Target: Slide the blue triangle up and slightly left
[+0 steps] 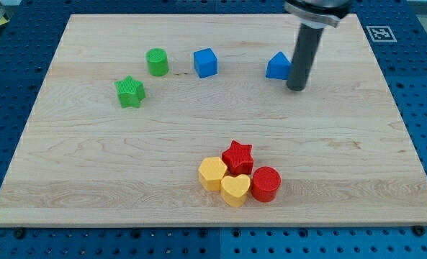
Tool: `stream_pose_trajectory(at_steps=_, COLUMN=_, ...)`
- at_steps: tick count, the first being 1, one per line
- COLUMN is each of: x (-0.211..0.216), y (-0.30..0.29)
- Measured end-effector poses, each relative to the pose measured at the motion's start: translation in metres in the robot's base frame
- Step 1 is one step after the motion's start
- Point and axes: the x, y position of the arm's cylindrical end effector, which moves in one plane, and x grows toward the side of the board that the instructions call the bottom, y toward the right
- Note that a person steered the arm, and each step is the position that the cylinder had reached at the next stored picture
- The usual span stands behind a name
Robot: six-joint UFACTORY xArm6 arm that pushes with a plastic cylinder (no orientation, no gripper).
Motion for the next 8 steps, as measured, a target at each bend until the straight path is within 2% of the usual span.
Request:
stream_pose_trajectory(at_steps=4, x=-0.047, y=0.019)
stream_pose_trajectory(at_steps=8, x=-0.035, y=0.008)
